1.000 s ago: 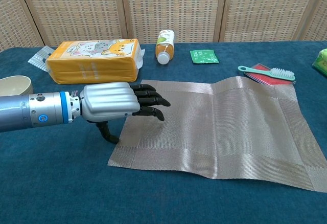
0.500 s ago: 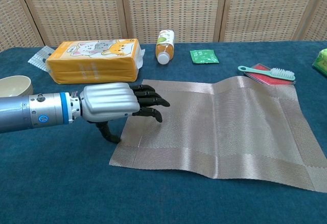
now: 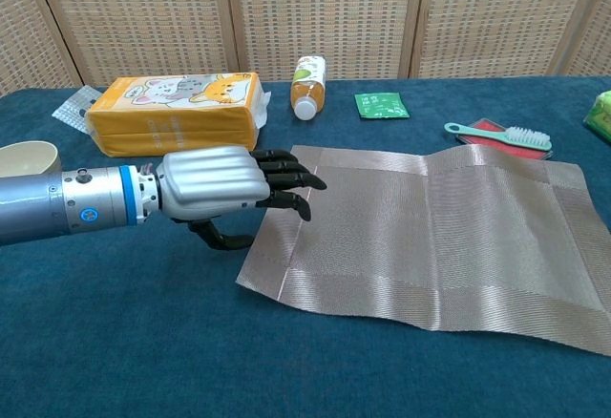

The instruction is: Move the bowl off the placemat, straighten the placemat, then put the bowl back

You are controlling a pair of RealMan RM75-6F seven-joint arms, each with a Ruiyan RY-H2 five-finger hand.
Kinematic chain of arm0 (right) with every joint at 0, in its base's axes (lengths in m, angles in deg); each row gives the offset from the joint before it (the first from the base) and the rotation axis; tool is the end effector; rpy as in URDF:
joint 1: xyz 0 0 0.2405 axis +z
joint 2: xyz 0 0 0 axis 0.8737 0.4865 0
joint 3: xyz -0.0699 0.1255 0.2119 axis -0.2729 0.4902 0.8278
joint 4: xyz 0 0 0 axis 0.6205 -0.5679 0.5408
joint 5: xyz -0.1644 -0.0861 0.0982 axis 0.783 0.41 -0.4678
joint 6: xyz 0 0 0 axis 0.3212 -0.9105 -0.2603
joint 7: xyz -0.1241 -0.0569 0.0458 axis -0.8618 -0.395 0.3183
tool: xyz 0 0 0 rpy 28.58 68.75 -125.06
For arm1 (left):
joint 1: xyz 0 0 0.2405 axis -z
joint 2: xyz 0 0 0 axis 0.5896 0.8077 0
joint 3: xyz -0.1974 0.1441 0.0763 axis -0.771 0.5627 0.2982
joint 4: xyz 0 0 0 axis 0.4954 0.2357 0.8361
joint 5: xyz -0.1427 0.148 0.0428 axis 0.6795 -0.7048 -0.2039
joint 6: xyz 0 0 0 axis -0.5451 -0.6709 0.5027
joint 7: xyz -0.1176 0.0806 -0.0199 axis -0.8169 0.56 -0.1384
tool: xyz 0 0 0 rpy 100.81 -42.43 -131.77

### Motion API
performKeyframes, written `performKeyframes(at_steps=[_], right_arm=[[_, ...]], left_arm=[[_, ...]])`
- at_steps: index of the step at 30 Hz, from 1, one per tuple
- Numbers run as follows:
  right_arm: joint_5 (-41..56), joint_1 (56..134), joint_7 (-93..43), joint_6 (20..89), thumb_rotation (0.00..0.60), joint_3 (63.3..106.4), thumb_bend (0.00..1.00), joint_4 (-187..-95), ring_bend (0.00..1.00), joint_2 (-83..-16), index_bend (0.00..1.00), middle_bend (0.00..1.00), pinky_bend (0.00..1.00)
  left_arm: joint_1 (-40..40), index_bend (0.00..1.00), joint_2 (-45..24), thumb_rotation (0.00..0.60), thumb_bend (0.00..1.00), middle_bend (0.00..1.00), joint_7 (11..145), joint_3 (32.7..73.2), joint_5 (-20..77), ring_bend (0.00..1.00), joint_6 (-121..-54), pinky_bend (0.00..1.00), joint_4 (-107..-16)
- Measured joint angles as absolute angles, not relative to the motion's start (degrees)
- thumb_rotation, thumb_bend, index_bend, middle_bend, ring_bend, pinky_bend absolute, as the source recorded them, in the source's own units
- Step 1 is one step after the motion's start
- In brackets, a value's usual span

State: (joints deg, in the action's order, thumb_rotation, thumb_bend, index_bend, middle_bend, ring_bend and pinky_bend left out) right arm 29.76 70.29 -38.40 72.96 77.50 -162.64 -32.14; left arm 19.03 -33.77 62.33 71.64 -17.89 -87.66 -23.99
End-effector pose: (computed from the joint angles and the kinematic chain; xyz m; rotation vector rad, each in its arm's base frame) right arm -0.2836 -0.2027 0.1368 1.4788 -0.8133 0.8549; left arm -0.1439 0.3608 -0.0872 -2.4986 -0.1541 -0.9848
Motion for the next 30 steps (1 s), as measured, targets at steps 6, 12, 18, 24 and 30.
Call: performKeyframes(at_steps=[6, 12, 18, 24, 30], right_arm=[[29.68, 70.23, -38.48, 72.72, 0.6, 77.65, 0.0, -162.83, 0.0, -31.92, 0.0, 0.0, 0.0], [29.92, 70.09, -38.52, 72.7, 0.6, 77.74, 0.0, -162.96, 0.0, -31.75, 0.0, 0.0, 0.0], [30.19, 70.01, -38.46, 72.58, 0.6, 77.77, 0.0, -163.11, 0.0, -31.57, 0.0, 0.0, 0.0], [30.38, 69.93, -38.3, 72.62, 0.6, 77.84, 0.0, -163.14, 0.0, -31.45, 0.0, 0.0, 0.0], [30.61, 69.83, -38.02, 72.61, 0.6, 77.87, 0.0, -163.26, 0.0, -31.3, 0.0, 0.0, 0.0]], left_arm=[[19.38, 0.21, -33.72, 0.6, 0.45, 0.0, 62.82, 71.45, -17.3, 0.0, -86.93, 0.0, -24.54], [19.43, 0.23, -34.28, 0.6, 0.45, 0.0, 63.1, 71.63, -16.84, 0.0, -86.12, 0.0, -24.77], [19.41, 0.24, -35.59, 0.6, 0.45, 0.0, 62.78, 71.62, -16.12, 0.0, -84.95, 0.0, -24.29], [19.44, 0.25, -36.42, 0.6, 0.45, 0.0, 62.46, 71.66, -15.79, 0.0, -84.6, 0.0, -23.78], [19.4, 0.29, -36.87, 0.6, 0.47, 0.0, 62.28, 71.89, -15.75, 0.0, -84.76, 0.0, -23.22]])
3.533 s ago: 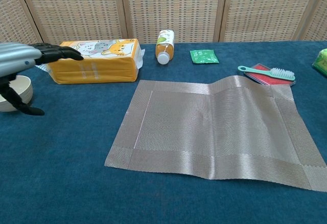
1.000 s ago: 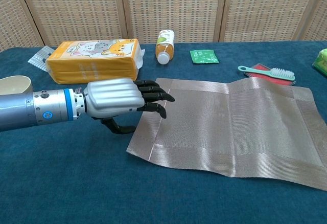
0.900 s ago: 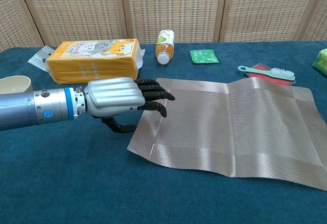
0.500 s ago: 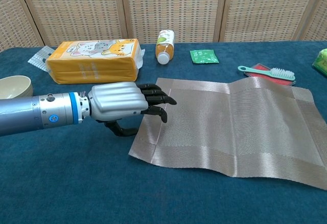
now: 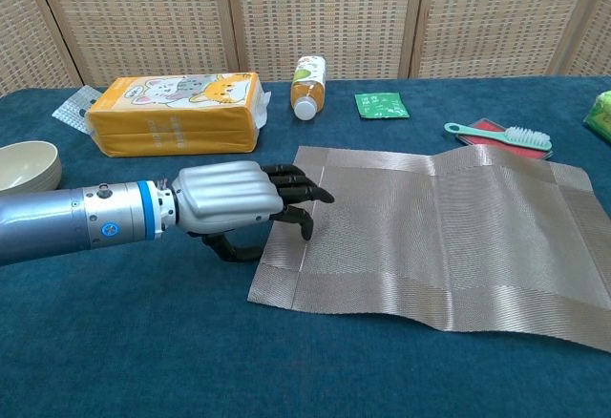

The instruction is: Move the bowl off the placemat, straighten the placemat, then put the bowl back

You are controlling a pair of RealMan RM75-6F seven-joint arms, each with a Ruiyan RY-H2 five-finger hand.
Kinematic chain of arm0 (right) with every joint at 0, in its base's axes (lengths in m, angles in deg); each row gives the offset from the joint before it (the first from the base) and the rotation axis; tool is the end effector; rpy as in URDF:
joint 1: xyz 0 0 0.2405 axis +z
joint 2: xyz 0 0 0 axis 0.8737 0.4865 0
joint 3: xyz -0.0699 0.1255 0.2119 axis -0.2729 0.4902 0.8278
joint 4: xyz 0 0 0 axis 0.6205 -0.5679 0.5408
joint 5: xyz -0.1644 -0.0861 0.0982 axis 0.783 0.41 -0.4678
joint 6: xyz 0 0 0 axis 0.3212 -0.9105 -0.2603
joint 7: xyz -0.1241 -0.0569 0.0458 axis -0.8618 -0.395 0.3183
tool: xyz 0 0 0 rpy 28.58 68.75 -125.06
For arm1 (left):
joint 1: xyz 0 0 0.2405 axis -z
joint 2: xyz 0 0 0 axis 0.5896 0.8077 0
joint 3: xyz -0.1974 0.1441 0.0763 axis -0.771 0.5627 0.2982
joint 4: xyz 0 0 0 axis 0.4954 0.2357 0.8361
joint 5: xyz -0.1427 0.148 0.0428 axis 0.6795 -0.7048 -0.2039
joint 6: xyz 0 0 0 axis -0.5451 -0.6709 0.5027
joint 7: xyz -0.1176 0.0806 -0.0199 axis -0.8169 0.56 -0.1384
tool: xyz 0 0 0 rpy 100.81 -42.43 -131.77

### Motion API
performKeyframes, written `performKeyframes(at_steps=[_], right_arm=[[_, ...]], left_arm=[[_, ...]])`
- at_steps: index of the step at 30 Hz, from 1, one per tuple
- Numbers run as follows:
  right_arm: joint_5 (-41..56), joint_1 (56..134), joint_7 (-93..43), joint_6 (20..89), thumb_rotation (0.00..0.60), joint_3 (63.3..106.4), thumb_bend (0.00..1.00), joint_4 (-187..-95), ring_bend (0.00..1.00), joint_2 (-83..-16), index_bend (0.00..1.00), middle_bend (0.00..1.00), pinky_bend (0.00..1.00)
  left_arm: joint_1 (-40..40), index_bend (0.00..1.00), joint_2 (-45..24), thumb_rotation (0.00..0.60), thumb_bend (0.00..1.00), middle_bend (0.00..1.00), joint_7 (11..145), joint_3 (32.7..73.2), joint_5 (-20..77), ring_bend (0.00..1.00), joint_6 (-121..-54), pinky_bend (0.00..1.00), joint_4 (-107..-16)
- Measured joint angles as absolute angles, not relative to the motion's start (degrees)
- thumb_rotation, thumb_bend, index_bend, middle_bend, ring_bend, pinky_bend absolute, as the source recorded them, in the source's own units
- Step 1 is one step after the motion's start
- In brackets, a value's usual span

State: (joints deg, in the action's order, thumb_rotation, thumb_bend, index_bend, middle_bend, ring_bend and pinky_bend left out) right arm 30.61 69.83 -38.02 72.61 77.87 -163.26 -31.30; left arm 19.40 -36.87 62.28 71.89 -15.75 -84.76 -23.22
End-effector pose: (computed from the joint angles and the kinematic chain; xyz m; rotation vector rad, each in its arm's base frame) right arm -0.2820 -0.2015 0.1399 1.4857 -0.8121 0.8604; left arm -0.1394 0.3550 -0.1076 -2.5076 -0.2218 -0.9624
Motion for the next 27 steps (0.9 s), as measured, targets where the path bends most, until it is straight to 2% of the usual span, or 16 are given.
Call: performKeyframes(at_steps=[19, 27], right_arm=[[31.03, 69.63, -37.21, 72.52, 0.6, 78.01, 0.0, -163.64, 0.0, -30.83, 0.0, 0.0, 0.0], [31.1, 69.59, -37.04, 72.45, 0.6, 78.09, 0.0, -163.77, 0.0, -30.7, 0.0, 0.0, 0.0]], left_arm=[[19.45, 0.39, -37.7, 0.6, 0.53, 0.0, 62.14, 71.82, -15.16, 0.0, -85.05, 0.0, -22.79], [19.52, 0.52, -37.93, 0.6, 0.53, 0.0, 61.97, 71.51, -14.75, 0.0, -85.08, 0.0, -22.69]])
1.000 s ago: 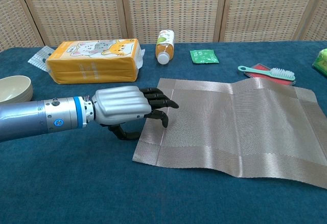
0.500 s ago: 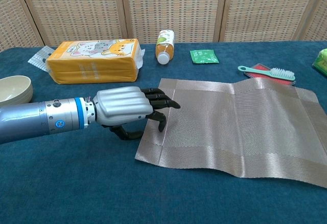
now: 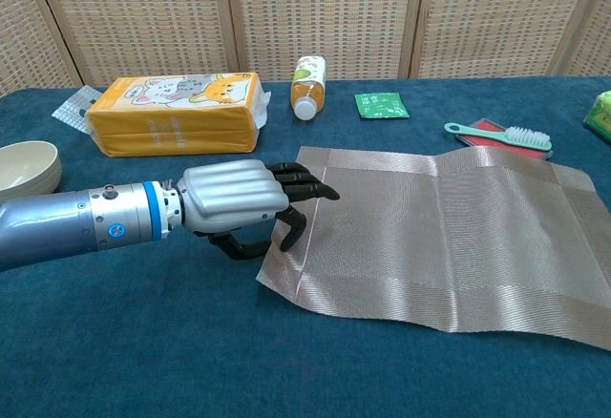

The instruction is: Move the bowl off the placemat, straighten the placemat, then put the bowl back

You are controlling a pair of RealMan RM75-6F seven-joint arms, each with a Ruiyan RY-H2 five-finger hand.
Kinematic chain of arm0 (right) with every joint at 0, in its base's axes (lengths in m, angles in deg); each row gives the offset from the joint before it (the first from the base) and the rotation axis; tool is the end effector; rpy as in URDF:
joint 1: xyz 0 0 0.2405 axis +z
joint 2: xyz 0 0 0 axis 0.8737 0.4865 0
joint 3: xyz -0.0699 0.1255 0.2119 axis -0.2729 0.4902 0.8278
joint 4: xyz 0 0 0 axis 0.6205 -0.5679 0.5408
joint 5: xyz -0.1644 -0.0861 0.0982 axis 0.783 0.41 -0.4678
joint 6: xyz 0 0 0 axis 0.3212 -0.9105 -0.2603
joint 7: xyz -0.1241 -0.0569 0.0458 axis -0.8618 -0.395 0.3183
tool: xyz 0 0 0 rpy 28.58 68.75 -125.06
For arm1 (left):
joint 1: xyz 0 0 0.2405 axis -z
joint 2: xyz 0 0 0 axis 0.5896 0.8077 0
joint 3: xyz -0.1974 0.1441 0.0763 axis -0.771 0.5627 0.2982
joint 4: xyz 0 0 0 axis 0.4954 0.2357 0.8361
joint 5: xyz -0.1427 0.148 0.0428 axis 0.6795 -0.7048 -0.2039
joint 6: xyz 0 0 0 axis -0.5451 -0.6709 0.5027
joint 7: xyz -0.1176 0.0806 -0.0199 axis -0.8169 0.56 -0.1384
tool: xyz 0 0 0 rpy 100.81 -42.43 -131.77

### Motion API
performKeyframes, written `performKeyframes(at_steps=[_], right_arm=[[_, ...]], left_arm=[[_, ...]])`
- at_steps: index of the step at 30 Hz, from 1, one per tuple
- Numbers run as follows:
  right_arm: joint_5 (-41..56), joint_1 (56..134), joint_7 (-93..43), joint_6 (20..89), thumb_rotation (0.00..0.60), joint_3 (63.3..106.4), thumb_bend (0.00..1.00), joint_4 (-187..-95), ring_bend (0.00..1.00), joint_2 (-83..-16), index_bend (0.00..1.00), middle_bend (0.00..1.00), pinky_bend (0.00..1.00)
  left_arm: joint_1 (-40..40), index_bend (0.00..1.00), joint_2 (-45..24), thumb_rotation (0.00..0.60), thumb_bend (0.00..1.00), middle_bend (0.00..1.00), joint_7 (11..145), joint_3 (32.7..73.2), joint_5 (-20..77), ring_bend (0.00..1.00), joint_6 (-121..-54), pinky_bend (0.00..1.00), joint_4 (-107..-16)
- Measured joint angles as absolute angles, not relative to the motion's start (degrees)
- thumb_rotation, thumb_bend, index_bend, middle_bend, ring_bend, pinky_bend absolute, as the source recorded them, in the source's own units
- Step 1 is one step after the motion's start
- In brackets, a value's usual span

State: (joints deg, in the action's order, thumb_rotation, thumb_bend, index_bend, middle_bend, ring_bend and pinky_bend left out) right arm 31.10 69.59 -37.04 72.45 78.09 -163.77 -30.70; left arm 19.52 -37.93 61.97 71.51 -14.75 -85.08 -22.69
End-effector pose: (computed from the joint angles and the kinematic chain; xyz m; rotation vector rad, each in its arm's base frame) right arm -0.2806 -0.2008 0.1422 1.4856 -0.8217 0.8747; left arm -0.1346 0.3546 -0.1111 -2.4913 -0.2457 -0.9897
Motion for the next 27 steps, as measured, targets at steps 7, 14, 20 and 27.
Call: performKeyframes(at_steps=[7, 14, 20, 27], right_arm=[[31.3, 69.55, -36.85, 72.5, 0.6, 78.13, 0.0, -163.88, 0.0, -30.6, 0.0, 0.0, 0.0], [31.44, 69.53, -36.55, 72.5, 0.6, 78.19, 0.0, -163.88, 0.0, -30.53, 0.0, 0.0, 0.0], [31.45, 69.54, -36.33, 72.44, 0.6, 78.22, 0.0, -163.87, 0.0, -30.45, 0.0, 0.0, 0.0], [31.65, 69.44, -36.04, 72.61, 0.6, 78.21, 0.0, -164.07, 0.0, -30.26, 0.0, 0.0, 0.0]], left_arm=[[19.51, 0.58, -38.19, 0.6, 0.53, 0.0, 61.77, 71.08, -14.23, 0.0, -85.12, 0.0, -22.58], [19.47, 0.7, -38.41, 0.6, 0.53, 0.0, 61.13, 70.71, -13.87, 0.0, -85.59, 0.0, -22.72], [19.34, 0.76, -38.21, 0.6, 0.53, 0.0, 60.84, 70.62, -13.79, 0.0, -86.19, 0.0, -23.16], [18.43, 0.78, -37.06, 0.6, 0.53, 0.0, 60.64, 70.83, -13.83, 0.0, -87.77, 0.0, -25.05]])
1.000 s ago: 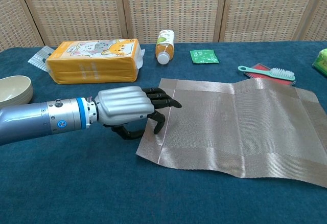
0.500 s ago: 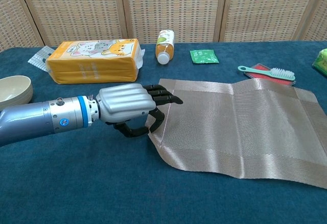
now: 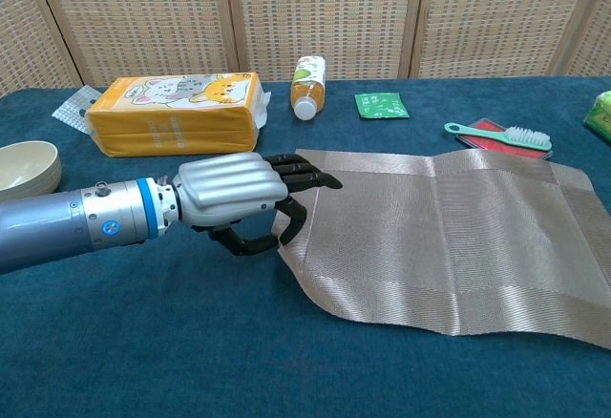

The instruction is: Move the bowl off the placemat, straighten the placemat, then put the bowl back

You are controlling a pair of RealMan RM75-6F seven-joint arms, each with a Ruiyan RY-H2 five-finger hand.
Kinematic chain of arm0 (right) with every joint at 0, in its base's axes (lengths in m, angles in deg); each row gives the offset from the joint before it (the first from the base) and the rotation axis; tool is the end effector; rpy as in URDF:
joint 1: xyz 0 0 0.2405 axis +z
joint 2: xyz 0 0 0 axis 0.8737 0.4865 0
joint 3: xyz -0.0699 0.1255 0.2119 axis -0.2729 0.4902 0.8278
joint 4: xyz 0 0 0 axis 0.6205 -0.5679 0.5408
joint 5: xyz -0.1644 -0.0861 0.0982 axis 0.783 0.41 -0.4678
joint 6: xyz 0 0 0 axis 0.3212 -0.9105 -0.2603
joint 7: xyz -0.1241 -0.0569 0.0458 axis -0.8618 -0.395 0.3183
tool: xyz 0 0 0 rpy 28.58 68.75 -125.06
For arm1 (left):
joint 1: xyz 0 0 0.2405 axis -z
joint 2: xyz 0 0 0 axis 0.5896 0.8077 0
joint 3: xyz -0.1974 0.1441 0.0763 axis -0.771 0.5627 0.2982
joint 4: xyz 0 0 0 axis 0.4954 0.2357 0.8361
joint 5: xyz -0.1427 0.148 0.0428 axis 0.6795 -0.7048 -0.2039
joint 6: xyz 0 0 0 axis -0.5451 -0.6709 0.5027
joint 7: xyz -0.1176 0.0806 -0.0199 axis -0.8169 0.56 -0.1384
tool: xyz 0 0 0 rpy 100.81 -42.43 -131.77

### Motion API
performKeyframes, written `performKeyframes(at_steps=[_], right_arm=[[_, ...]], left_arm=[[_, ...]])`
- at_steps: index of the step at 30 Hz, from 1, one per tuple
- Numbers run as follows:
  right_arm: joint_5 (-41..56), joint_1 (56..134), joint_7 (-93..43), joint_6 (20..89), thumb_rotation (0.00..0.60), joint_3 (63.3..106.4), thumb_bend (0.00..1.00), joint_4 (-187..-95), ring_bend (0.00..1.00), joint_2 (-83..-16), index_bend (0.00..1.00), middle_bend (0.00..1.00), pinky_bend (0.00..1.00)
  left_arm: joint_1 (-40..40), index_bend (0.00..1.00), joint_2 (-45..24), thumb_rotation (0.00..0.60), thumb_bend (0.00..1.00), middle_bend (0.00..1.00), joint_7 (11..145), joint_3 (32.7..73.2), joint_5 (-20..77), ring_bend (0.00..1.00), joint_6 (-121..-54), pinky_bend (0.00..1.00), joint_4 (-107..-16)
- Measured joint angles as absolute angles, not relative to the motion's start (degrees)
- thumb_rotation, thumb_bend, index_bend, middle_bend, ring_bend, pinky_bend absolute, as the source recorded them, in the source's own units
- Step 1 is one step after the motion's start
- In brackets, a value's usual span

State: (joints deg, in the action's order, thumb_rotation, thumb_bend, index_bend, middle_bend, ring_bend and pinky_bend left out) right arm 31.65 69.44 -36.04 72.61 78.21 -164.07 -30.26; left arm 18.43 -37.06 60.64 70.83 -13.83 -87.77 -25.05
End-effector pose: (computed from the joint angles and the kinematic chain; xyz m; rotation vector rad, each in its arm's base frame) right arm -0.2791 -0.2004 0.1444 1.4842 -0.8267 0.8922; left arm -0.1332 0.3493 -0.1047 -2.4580 -0.3212 -1.0781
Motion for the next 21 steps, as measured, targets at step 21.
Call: performKeyframes(at_steps=[21], right_arm=[[32.91, 68.81, -36.18, 73.85, 0.6, 78.01, 0.0, -165.07, 0.0, -29.5, 0.0, 0.0, 0.0]], left_arm=[[11.51, 0.78, -22.67, 0.6, 0.53, 0.0, 79.86, 72.66, -11.13, 0.0, -87.51, 0.0, -52.94]])
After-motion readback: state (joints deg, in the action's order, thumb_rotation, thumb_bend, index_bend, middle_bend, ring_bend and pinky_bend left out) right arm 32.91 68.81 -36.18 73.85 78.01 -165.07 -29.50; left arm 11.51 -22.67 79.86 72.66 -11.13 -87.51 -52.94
